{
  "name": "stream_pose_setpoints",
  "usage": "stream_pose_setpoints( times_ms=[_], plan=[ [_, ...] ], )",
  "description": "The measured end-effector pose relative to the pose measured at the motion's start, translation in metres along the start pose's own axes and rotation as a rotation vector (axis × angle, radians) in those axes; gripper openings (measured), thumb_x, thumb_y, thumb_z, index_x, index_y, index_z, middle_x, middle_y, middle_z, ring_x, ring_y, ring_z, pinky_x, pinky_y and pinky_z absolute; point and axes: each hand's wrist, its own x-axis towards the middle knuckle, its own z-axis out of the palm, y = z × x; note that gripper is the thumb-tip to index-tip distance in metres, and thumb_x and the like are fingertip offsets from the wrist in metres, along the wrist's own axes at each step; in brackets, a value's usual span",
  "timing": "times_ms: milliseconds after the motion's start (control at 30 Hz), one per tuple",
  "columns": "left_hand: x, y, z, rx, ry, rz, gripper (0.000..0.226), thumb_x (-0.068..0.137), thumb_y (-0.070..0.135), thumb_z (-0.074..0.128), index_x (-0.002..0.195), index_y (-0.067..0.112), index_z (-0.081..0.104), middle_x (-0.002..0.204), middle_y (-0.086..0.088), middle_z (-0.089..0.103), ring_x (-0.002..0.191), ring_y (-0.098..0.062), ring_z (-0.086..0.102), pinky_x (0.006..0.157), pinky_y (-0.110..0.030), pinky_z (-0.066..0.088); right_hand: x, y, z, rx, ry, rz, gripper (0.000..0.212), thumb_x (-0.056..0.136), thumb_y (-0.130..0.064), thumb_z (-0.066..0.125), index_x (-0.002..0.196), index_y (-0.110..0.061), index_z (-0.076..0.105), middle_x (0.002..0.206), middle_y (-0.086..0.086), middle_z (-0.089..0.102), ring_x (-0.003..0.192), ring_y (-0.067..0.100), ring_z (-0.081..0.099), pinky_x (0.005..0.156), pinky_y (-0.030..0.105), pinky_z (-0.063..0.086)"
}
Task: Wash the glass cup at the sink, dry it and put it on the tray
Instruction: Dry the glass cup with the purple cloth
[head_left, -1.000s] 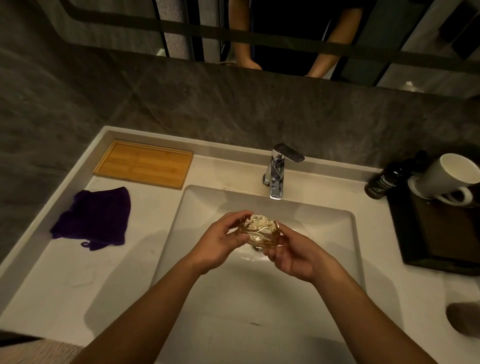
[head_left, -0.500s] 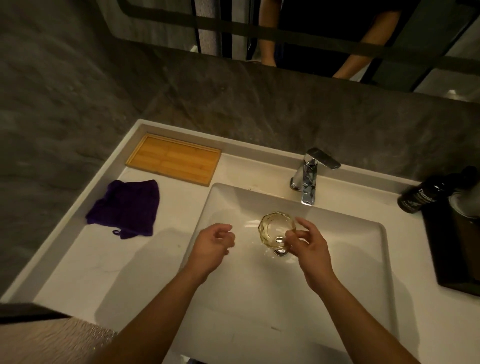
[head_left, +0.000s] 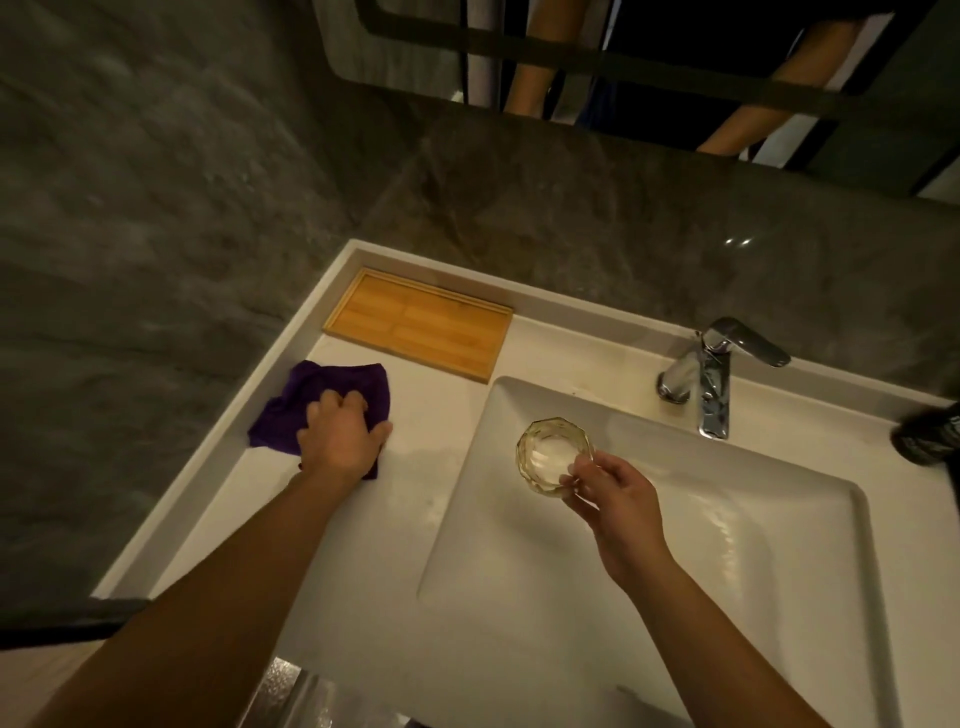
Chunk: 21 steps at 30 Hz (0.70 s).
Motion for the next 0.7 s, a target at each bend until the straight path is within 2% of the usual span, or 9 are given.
stream_pose_setpoints(
  times_ms=[100, 300, 333, 400, 467, 500, 567, 633, 700],
  plan=[
    [0.006, 0.0, 0.007, -0.006, 0.011, -0.011, 0.025, 0.098, 0.034, 0.058, 0.113, 0.015, 0.06, 0.124, -0.013, 0.05, 0.115, -0.034, 0.045, 0.088, -0.054, 0.046, 0.002, 0.004, 0.018, -0.003, -0.005, 0.005, 0.036, 0.097, -0.01, 0.071, 0.128, 0.007, 0.064, 0.104, 0.022, 0.07, 0.096, 0.031, 0.068, 0.093, 0.047, 0.062],
    [0.002, -0.002, 0.011, 0.119, -0.069, 0.097, 0.019, 0.101, 0.027, 0.05, 0.111, 0.013, 0.058, 0.12, -0.009, 0.052, 0.113, -0.029, 0.047, 0.086, -0.05, 0.044, -0.001, 0.011, 0.051, -0.05, 0.005, -0.002, 0.031, 0.097, -0.012, 0.072, 0.123, 0.005, 0.068, 0.099, 0.022, 0.071, 0.09, 0.028, 0.068, 0.094, 0.051, 0.061],
    [-0.001, -0.005, 0.009, 0.046, -0.089, 0.111, 0.018, 0.102, 0.027, 0.049, 0.107, 0.012, 0.059, 0.118, -0.009, 0.052, 0.111, -0.029, 0.048, 0.087, -0.049, 0.044, -0.002, 0.012, 0.057, -0.058, 0.01, -0.004, 0.03, 0.096, -0.012, 0.072, 0.122, 0.004, 0.068, 0.099, 0.022, 0.072, 0.09, 0.027, 0.069, 0.094, 0.05, 0.061],
    [-0.01, -0.01, 0.005, -0.31, -0.148, 0.104, 0.014, 0.102, 0.023, 0.052, 0.095, 0.013, 0.058, 0.111, -0.009, 0.054, 0.106, -0.031, 0.053, 0.088, -0.047, 0.046, -0.004, 0.014, 0.068, -0.082, 0.027, -0.012, 0.029, 0.096, -0.013, 0.073, 0.121, 0.002, 0.069, 0.1, 0.021, 0.072, 0.091, 0.028, 0.07, 0.095, 0.052, 0.061],
    [-0.027, -0.011, -0.002, -0.717, -0.205, 0.088, 0.013, 0.101, 0.02, 0.056, 0.088, 0.02, 0.057, 0.104, -0.006, 0.057, 0.097, -0.027, 0.058, 0.08, -0.036, 0.046, -0.006, 0.014, 0.078, -0.117, 0.046, -0.017, 0.028, 0.095, -0.013, 0.074, 0.119, 0.0, 0.069, 0.102, 0.02, 0.073, 0.093, 0.029, 0.071, 0.095, 0.053, 0.061],
    [-0.038, -0.007, -0.008, -0.841, -0.222, 0.088, 0.012, 0.1, 0.02, 0.058, 0.089, 0.024, 0.058, 0.102, -0.004, 0.059, 0.093, -0.023, 0.059, 0.076, -0.031, 0.045, -0.008, 0.013, 0.083, -0.136, 0.051, -0.018, 0.027, 0.095, -0.014, 0.074, 0.117, 0.0, 0.069, 0.102, 0.02, 0.073, 0.092, 0.029, 0.071, 0.094, 0.053, 0.061],
    [-0.06, 0.005, -0.015, -1.011, -0.28, 0.101, 0.009, 0.1, 0.021, 0.059, 0.094, 0.029, 0.059, 0.105, -0.002, 0.063, 0.096, -0.02, 0.061, 0.078, -0.03, 0.048, -0.012, 0.011, 0.089, -0.163, 0.049, -0.013, 0.026, 0.095, -0.014, 0.075, 0.115, 0.0, 0.068, 0.102, 0.021, 0.073, 0.092, 0.029, 0.072, 0.088, 0.05, 0.063],
    [-0.079, 0.022, -0.017, -1.108, -0.359, 0.177, 0.009, 0.099, 0.019, 0.059, 0.098, 0.027, 0.061, 0.115, -0.002, 0.063, 0.105, -0.021, 0.062, 0.085, -0.037, 0.054, -0.016, 0.008, 0.09, -0.167, 0.032, -0.009, 0.026, 0.094, -0.013, 0.075, 0.113, 0.002, 0.067, 0.098, 0.02, 0.071, 0.086, 0.027, 0.073, 0.076, 0.041, 0.066],
    [-0.096, 0.039, -0.016, -1.022, -0.342, 0.32, 0.012, 0.098, 0.017, 0.059, 0.095, 0.029, 0.06, 0.119, 0.01, 0.057, 0.113, -0.015, 0.056, 0.089, -0.033, 0.052, -0.02, 0.002, 0.086, -0.159, 0.02, 0.001, 0.026, 0.094, -0.014, 0.075, 0.111, 0.004, 0.067, 0.089, 0.016, 0.07, 0.076, 0.022, 0.074, 0.067, 0.036, 0.065]
  ],
)
